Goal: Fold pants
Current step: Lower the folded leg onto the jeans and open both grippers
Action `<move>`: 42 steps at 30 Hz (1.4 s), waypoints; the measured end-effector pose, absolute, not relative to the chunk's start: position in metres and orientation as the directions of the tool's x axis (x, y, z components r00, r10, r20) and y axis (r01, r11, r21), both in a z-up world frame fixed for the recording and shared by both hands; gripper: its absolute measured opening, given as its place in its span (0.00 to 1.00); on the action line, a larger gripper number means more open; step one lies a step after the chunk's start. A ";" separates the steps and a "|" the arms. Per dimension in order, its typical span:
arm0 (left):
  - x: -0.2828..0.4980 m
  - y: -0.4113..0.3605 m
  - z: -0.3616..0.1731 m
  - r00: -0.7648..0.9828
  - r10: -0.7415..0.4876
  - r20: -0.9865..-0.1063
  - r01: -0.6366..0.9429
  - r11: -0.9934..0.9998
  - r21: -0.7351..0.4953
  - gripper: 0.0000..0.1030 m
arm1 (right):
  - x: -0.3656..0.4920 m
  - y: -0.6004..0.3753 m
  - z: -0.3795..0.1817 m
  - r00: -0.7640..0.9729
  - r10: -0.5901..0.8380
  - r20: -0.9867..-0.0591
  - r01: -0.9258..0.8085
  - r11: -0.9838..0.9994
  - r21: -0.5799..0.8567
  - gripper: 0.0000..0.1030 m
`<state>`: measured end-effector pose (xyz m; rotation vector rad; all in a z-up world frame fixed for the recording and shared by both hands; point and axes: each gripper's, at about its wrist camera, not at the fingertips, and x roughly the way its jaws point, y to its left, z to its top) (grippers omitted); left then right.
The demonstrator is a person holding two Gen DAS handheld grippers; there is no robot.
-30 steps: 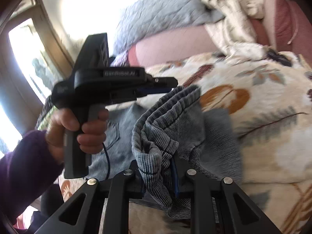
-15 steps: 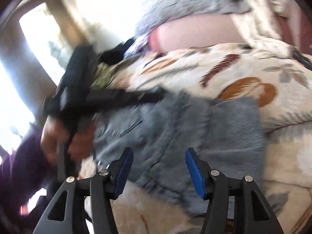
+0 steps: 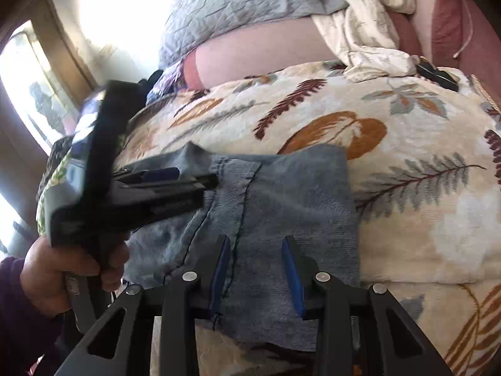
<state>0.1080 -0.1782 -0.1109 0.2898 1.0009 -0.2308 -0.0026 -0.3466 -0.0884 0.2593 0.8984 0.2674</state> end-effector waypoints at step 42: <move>-0.029 0.091 -0.053 0.774 0.088 -0.627 -0.091 0.995 0.028 0.75 | 0.019 -0.272 -0.075 0.683 0.259 -0.683 -0.077 0.955 0.285 0.37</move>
